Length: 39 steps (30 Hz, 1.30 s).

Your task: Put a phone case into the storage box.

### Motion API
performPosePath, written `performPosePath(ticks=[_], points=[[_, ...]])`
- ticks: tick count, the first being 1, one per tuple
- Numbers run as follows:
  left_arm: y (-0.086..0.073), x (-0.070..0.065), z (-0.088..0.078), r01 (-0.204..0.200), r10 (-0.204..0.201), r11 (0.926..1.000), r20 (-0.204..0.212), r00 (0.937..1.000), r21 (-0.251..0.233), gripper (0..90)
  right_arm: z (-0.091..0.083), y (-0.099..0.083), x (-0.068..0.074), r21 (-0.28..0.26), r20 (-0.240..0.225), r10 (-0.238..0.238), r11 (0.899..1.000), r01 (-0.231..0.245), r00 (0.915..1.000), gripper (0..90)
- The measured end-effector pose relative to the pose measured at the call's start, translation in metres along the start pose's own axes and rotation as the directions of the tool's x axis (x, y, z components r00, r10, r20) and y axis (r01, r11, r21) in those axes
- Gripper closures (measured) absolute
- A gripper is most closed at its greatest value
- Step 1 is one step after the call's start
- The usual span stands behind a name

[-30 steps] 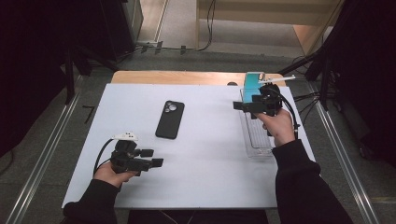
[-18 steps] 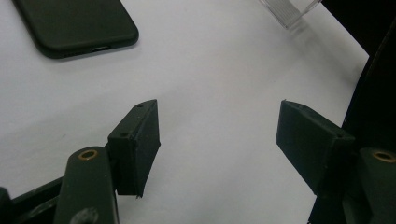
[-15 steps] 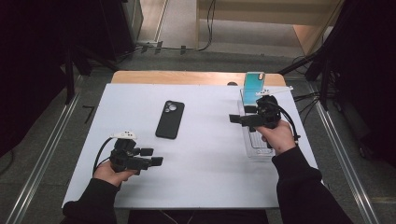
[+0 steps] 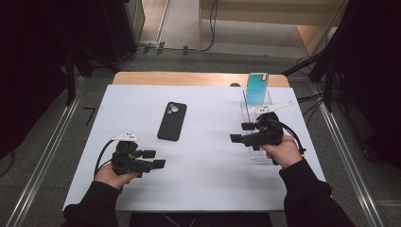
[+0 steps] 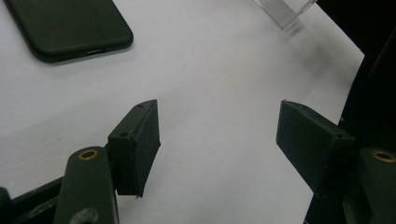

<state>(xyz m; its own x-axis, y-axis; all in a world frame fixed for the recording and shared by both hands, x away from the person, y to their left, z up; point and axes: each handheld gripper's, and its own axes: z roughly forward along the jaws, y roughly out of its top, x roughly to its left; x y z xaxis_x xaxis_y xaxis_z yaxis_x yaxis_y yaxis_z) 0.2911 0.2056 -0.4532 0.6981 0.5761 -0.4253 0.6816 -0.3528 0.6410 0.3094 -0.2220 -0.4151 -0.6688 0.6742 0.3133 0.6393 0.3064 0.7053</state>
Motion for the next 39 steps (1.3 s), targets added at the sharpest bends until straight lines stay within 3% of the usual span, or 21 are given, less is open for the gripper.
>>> performPosePath(ticks=[6, 15, 20, 32, 39], points=[[0.000, -0.001, 0.000, -0.003, 0.003, 1.0000, 0.003, 1.0000, 0.002, 30.7, 0.003, -0.014, 0.009, 0.028, -0.014, -0.053, 0.998, 0.053, 0.9985, 24.4], [0.000, -0.001, 0.000, -0.008, 0.008, 1.0000, 0.006, 1.0000, -0.001, 30.7, 0.005, -0.033, 0.012, 0.051, -0.052, -0.064, 0.996, 0.067, 0.9966, 27.3], [0.000, -0.002, 0.001, -0.009, 0.009, 1.0000, 0.012, 0.9999, -0.003, 30.7, 0.006, -0.046, 0.013, 0.064, -0.052, -0.086, 0.994, 0.089, 0.9949, 27.2], [0.000, -0.003, 0.001, -0.013, 0.013, 0.9999, 0.017, 0.9998, -0.004, 30.7, 0.003, -0.073, 0.012, 0.097, -0.067, -0.075, 0.992, 0.082, 0.9949, 27.2], [0.001, -0.003, 0.002, -0.014, 0.014, 0.9999, 0.020, 0.9997, -0.003, 30.7, 0.003, -0.077, 0.010, 0.106, -0.066, -0.070, 0.991, 0.077, 0.9954, 27.2]])
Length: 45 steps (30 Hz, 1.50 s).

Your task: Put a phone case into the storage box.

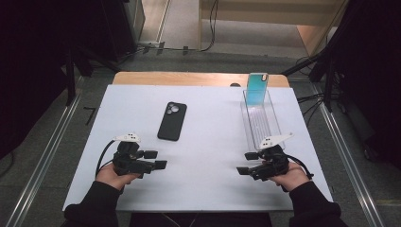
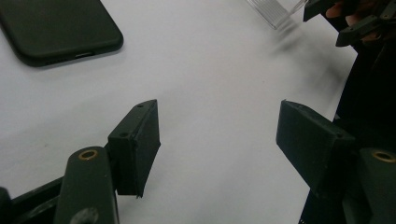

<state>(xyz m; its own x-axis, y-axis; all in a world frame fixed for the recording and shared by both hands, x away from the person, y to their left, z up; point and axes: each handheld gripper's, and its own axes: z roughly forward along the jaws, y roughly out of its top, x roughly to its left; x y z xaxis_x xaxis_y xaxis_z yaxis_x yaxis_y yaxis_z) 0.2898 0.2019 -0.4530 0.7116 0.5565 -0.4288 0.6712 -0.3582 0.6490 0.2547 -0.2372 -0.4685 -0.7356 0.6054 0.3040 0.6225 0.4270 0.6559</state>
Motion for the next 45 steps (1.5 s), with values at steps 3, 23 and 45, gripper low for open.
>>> performPosePath(ticks=[3, 23, 45], points=[[0.002, 0.000, 0.001, -0.006, 0.006, 1.0000, -0.006, 1.0000, -0.008, 30.7, 0.000, 0.000, 0.001, 0.000, -0.004, -0.001, 1.000, 0.001, 1.0000, 27.2], [0.050, 0.017, 0.023, -0.004, 0.004, 0.9999, -0.009, 1.0000, -0.013, 28.2, 0.002, 0.000, 0.003, 0.012, -0.004, -0.018, 1.000, 0.018, 0.9998, 27.1], [0.086, 0.037, 0.058, -0.005, 0.006, 0.9998, -0.028, 0.9996, 0.020, 29.9, 0.003, 0.003, 0.002, 0.004, -0.014, -0.019, 1.000, 0.019, 0.9997, 27.1]])
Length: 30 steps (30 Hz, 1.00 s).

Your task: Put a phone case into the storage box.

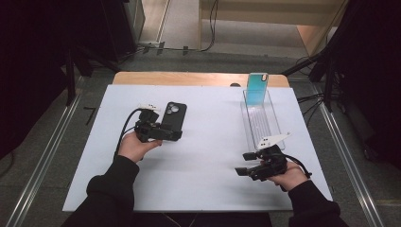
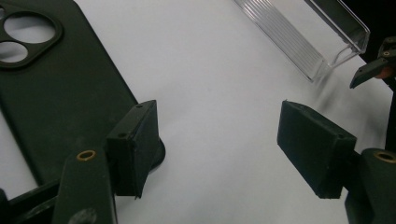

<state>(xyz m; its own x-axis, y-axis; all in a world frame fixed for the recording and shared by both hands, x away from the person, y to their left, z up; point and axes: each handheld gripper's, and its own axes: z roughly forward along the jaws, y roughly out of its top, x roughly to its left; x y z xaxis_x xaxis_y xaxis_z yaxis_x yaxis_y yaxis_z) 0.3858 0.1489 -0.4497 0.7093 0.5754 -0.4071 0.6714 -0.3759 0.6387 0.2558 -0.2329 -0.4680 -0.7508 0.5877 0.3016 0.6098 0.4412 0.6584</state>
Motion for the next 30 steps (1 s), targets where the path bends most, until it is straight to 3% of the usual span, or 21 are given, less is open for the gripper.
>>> performPosePath(ticks=[3, 7, 10, 14, 17, 20, 23, 26, 28, 30], points=[[0.007, -0.001, 0.004, -0.012, 0.012, 0.9999, -0.004, 0.9999, 0.007, 29.9, 0.000, -0.001, 0.000, 0.008, -0.002, -0.008, 1.000, 0.008, 1.0000, 27.1], [0.021, -0.004, 0.008, -0.036, 0.036, 0.9990, -0.006, 0.9993, -0.025, 30.8, -0.002, -0.002, -0.001, 0.005, -0.001, 0.002, 1.000, -0.002, 1.0000, 27.0], [0.026, -0.002, 0.014, -0.032, 0.032, 0.9989, 0.009, 0.9995, -0.035, 30.9, -0.004, -0.003, -0.001, -0.001, -0.001, 0.000, 1.000, 0.000, 1.0000, 27.1], [0.025, 0.004, 0.029, -0.060, 0.060, 0.9982, -0.035, 0.9976, 0.007, 32.3, -0.003, -0.003, -0.002, -0.003, -0.007, 0.003, 1.000, -0.003, 1.0000, 27.1], [0.023, 0.009, 0.039, -0.053, 0.054, 0.9983, -0.041, 0.9977, 0.024, 32.4, -0.003, -0.002, -0.003, -0.009, -0.006, 0.002, 1.000, -0.002, 1.0000, 27.1], [0.021, 0.016, 0.046, -0.053, 0.056, 0.9978, -0.078, 0.9953, 0.040, 35.8, -0.003, -0.003, -0.003, -0.012, -0.007, 0.000, 1.000, 0.000, 1.0000, 27.1], [0.018, 0.020, 0.051, -0.034, 0.039, 0.9980, -0.094, 0.9948, 0.053, 45.4, -0.004, -0.003, -0.003, -0.015, -0.006, -0.004, 1.000, 0.004, 1.0000, 27.1], [0.016, 0.017, 0.056, -0.043, 0.054, 0.9951, -0.125, 0.9907, 0.089, 71.2, -0.005, -0.003, -0.002, -0.017, -0.007, -0.005, 1.000, 0.005, 1.0000, 27.0], [0.015, 0.017, 0.058, -0.041, 0.053, 0.9937, -0.116, 0.9918, 0.104, 84.5, -0.004, -0.003, -0.002, -0.014, -0.004, -0.004, 1.000, 0.004, 1.0000, 27.1], [0.013, 0.017, 0.062, -0.041, 0.056, 0.9911, -0.121, 0.9911, 0.127, 89.5, -0.004, -0.003, -0.002, -0.017, -0.004, -0.007, 1.000, 0.007, 1.0000, 27.1]])
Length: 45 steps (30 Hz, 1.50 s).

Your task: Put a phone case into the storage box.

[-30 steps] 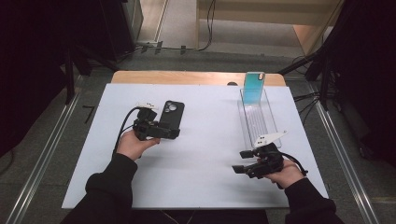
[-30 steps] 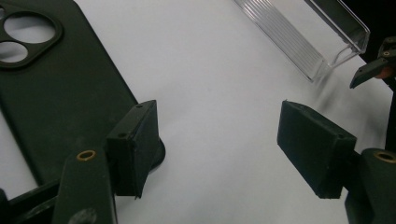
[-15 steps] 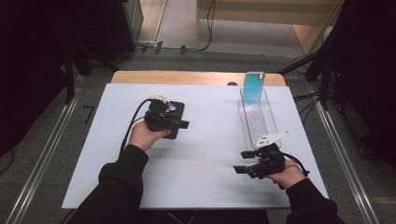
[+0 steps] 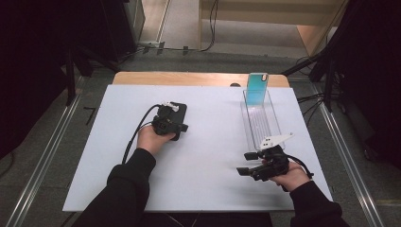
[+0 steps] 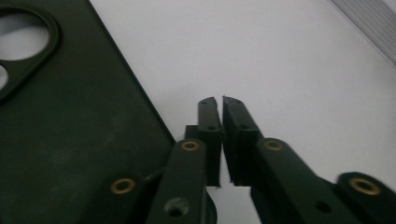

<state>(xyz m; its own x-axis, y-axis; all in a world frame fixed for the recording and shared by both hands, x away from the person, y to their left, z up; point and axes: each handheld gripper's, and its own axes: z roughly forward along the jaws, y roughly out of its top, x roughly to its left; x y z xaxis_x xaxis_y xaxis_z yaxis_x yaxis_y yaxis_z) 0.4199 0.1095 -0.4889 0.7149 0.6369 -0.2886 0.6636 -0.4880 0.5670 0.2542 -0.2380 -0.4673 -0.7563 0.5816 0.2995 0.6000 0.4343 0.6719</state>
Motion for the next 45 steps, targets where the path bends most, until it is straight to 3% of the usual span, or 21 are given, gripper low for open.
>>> performPosePath(ticks=[4, 7, 12, 34, 38, 45], points=[[-0.003, 0.003, 0.002, 0.000, 0.000, 1.0000, -0.019, 0.9998, 0.009, 90.0, 0.000, 0.000, 0.001, 0.004, 0.000, 0.001, 1.000, -0.001, 1.0000, 27.1], [-0.005, 0.006, 0.002, 0.018, -0.018, 0.9998, -0.003, 0.9998, 0.004, 89.9, 0.001, 0.000, 0.002, 0.006, -0.001, -0.003, 1.000, 0.003, 1.0000, 27.1], [-0.007, 0.005, 0.000, 0.015, -0.015, 0.9998, -0.016, 0.9998, 0.011, 89.7, 0.001, 0.000, 0.002, 0.010, -0.003, -0.002, 1.000, 0.002, 1.0000, 27.1], [-0.023, 0.028, -0.025, 0.083, -0.083, 0.9965, -0.044, 0.9956, 0.006, 89.2, 0.002, -0.001, 0.001, 0.018, 0.000, -0.013, 1.000, 0.013, 0.9999, 27.1], [-0.022, 0.024, -0.032, 0.082, -0.082, 0.9964, 0.007, 0.9966, -0.019, 82.2, 0.002, -0.001, 0.002, 0.023, -0.002, -0.011, 1.000, 0.011, 0.9999, 27.1], [-0.020, 0.010, -0.051, 0.088, -0.084, 0.9957, 0.108, 0.9906, -0.030, 50.0, 0.002, -0.001, 0.001, 0.023, 0.007, -0.009, 1.000, 0.009, 0.9999, 27.1]])
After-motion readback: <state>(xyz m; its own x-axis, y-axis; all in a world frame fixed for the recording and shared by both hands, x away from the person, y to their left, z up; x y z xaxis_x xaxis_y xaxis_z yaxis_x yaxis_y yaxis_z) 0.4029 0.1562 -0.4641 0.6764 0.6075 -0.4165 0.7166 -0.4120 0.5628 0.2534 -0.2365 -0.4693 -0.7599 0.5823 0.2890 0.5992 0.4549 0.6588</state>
